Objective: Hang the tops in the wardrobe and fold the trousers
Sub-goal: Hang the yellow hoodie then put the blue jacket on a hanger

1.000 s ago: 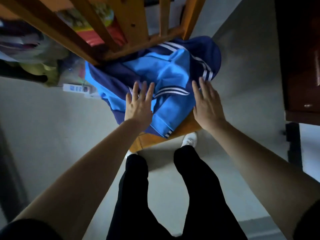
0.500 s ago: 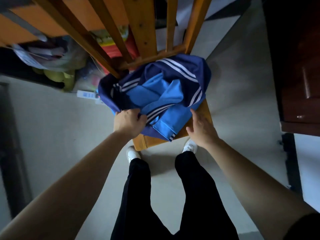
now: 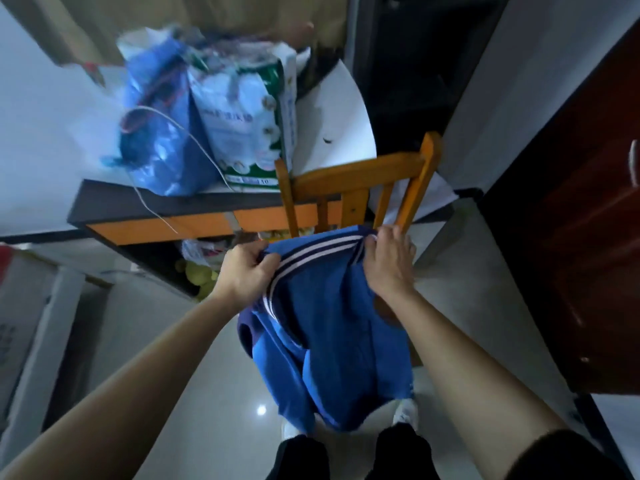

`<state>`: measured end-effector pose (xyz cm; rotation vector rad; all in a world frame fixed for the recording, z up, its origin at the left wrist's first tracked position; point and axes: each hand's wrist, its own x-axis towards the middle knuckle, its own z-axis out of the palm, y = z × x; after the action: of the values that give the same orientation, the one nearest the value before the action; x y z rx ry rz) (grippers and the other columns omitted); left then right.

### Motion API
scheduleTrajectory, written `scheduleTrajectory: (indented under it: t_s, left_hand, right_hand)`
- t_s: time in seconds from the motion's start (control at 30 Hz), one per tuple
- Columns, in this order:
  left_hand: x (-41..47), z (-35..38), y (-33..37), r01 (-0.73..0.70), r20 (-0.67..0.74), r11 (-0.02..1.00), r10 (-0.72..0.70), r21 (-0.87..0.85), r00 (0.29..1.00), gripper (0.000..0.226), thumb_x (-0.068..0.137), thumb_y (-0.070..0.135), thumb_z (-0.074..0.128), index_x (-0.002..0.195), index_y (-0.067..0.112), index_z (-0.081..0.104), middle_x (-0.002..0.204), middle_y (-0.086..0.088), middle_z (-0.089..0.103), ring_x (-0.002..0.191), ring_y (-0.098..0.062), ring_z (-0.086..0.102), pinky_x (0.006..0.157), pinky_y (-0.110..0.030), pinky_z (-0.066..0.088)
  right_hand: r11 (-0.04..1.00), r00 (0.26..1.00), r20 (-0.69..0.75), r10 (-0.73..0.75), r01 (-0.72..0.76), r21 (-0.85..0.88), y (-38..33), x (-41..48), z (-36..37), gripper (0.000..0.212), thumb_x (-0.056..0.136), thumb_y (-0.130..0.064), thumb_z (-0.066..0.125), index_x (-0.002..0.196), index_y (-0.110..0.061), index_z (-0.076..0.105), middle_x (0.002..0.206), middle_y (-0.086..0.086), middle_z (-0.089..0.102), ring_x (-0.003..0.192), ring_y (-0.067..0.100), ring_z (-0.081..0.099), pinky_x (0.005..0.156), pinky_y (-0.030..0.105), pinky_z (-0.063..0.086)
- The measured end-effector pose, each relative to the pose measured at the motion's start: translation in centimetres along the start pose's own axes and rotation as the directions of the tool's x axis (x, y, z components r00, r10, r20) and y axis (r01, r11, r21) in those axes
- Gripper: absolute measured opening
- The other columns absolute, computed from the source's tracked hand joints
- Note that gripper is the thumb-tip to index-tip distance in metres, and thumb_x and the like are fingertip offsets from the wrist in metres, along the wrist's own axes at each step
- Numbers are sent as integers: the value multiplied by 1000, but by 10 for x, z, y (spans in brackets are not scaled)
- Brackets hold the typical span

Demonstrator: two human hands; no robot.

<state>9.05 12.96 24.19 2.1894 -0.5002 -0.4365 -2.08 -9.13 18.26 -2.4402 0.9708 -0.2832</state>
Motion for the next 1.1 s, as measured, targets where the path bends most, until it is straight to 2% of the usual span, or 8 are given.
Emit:
scheduleTrajectory:
  t_s: [0.1, 0.2, 0.33, 0.43, 0.57, 0.7, 0.8, 1.1]
  left_hand:
    - [-7, -46, 7, -20, -14, 960, 25, 280, 1000, 51, 71, 66, 65, 94, 22, 54, 80, 4, 65, 77, -20, 60, 72, -38, 50]
    - [-16, -71, 6, 38, -51, 876, -16, 480, 999, 64, 67, 58, 74, 110, 24, 41, 95, -3, 67, 92, -30, 63, 75, -36, 47]
    - [-32, -97, 1, 191, -170, 913, -137, 360, 976, 53, 72, 34, 71, 107, 18, 34, 93, -6, 57, 95, -35, 60, 73, -36, 41]
    - [-59, -109, 2, 259, -297, 910, -162, 324, 941, 40, 75, 25, 64, 99, 14, 34, 85, -3, 55, 86, -34, 56, 69, -37, 40]
    - [-92, -120, 23, 274, -456, 933, -144, 232, 878, 27, 73, 9, 51, 94, 12, 35, 80, 0, 48, 80, -32, 50, 67, -37, 38]
    - [-136, -126, 53, 290, -656, 930, -75, 225, 751, 26, 71, 2, 48, 90, 15, 36, 83, -3, 52, 80, -31, 49, 66, -38, 37]
    - [-184, -131, 67, 412, -775, 870, -57, 271, 629, 26, 74, 3, 50, 91, 19, 39, 92, 1, 51, 88, -24, 48, 69, -36, 36]
    - [-382, -141, 44, 899, -881, 437, -416, 24, 225, 26, 81, 11, 47, 106, 19, 48, 108, -8, 67, 102, -31, 62, 68, -35, 40]
  right_hand:
    - [954, 999, -13, 38, -32, 299, -56, 10, -36, 20, 103, -36, 33, 99, -20, 45, 103, 16, 61, 97, 36, 59, 83, 46, 48]
    - [934, 987, -118, -112, 145, 327, -94, 5, -71, 19, 98, -42, 39, 100, -23, 46, 100, 8, 62, 95, 29, 60, 83, 45, 50]
    - [878, 877, -56, -477, 478, 11, -118, -5, -118, 42, 85, -56, 63, 106, -23, 47, 76, -1, 66, 74, 28, 67, 58, 34, 46]
    - [689, 743, 157, -650, 664, -289, -126, -12, -132, 83, 64, -85, 62, 123, -29, 44, 98, -3, 72, 87, 25, 70, 67, 32, 51]
    - [583, 646, 203, -736, 757, -295, -138, -12, -130, 45, 87, -61, 54, 119, -30, 49, 107, -1, 74, 96, 28, 69, 77, 36, 54]
    - [590, 603, 146, -785, 798, -126, -161, -18, -136, 32, 97, -34, 49, 126, -24, 56, 105, 11, 73, 97, 35, 68, 76, 38, 49]
    - [526, 528, -1, -849, 846, 90, -195, -30, -149, 31, 91, -32, 40, 112, -16, 56, 91, 16, 70, 83, 39, 66, 69, 41, 47]
    - [142, 203, -79, -976, 868, 475, -312, -187, -166, 47, 82, -45, 23, 104, -14, 51, 88, 15, 67, 80, 41, 61, 64, 37, 29]
